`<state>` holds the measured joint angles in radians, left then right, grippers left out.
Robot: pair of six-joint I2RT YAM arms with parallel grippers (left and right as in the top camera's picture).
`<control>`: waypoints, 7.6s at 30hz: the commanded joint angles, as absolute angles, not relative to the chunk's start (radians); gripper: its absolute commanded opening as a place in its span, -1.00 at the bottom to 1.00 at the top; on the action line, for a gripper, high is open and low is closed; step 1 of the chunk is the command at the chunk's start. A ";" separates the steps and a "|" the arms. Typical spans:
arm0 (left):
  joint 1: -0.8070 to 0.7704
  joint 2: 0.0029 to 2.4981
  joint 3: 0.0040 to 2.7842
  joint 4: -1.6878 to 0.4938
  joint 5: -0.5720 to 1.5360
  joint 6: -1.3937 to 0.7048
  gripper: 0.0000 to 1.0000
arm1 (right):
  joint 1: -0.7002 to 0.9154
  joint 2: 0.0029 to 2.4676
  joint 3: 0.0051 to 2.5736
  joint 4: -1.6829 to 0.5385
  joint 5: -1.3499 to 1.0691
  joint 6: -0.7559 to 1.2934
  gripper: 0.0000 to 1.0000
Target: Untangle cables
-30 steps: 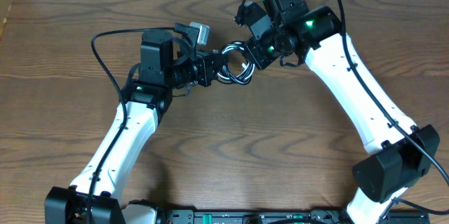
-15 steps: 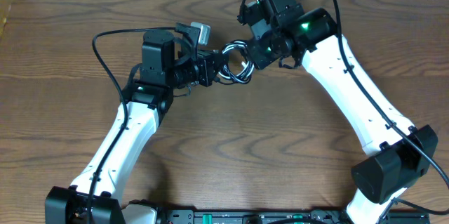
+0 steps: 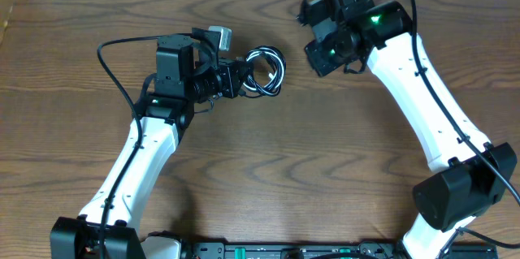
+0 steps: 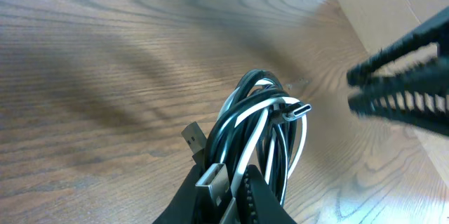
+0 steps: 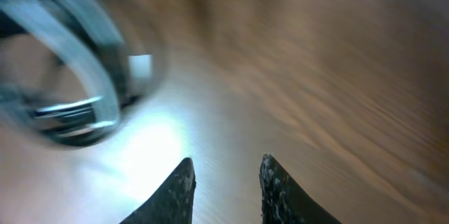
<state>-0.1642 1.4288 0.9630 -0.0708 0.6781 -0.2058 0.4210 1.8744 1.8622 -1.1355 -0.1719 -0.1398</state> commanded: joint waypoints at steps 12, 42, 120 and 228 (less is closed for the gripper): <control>-0.163 1.404 0.959 0.032 0.936 -0.205 -0.85 | 0.442 1.851 1.855 -1.136 -0.448 -0.277 -0.49; -0.146 1.404 0.959 -0.046 0.765 -0.222 -0.85 | 0.391 1.851 1.855 -1.201 0.224 0.135 -0.97; -0.130 1.404 0.959 -0.093 0.918 -0.181 -0.85 | 0.427 1.799 1.713 -1.002 -0.344 -0.180 -0.19; -0.132 1.495 0.959 -0.186 0.782 -0.229 0.47 | 0.412 1.721 1.629 -0.959 -0.210 -0.022 -0.88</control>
